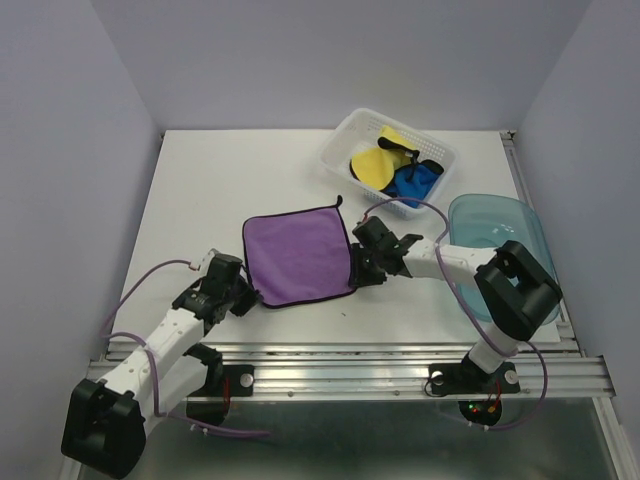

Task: Fold and stack the towels
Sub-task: Fold the towel

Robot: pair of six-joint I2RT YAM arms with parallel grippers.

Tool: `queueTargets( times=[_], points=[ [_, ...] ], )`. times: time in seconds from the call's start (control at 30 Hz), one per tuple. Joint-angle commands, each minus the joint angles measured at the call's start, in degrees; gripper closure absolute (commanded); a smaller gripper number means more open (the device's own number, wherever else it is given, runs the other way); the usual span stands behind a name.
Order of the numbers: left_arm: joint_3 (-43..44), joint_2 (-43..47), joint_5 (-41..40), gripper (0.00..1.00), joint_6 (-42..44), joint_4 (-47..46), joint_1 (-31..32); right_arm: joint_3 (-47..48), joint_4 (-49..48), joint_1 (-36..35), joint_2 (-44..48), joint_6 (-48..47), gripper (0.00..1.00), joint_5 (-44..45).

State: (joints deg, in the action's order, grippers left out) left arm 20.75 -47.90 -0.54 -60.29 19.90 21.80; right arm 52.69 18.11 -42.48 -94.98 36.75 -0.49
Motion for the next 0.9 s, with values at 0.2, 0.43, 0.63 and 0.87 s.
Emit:
queueTargets(
  times=[0.2, 0.43, 0.63, 0.87],
  points=[
    [-1.68, 3.42, -1.14, 1.0, 1.67, -2.14, 0.43, 0.93, 0.61, -0.68, -3.99, 2.01, 0.97, 4.71],
    [0.52, 12.11, 3.43, 1.0, 6.59, -4.61, 0.52, -0.92, -3.43, -0.76, 7.86, -1.51, 0.99, 2.25],
    [7.8, 24.16, 8.0, 1.0, 9.05, -4.61, 0.52, 0.57, 0.86, -0.76, 22.52, -3.79, 0.99, -4.16],
    [15.98, 32.42, 13.97, 1.0, 9.58, -2.94, 0.61, 3.91, 6.06, -0.76, 38.8, -3.62, 0.99, -11.97]
  ],
)
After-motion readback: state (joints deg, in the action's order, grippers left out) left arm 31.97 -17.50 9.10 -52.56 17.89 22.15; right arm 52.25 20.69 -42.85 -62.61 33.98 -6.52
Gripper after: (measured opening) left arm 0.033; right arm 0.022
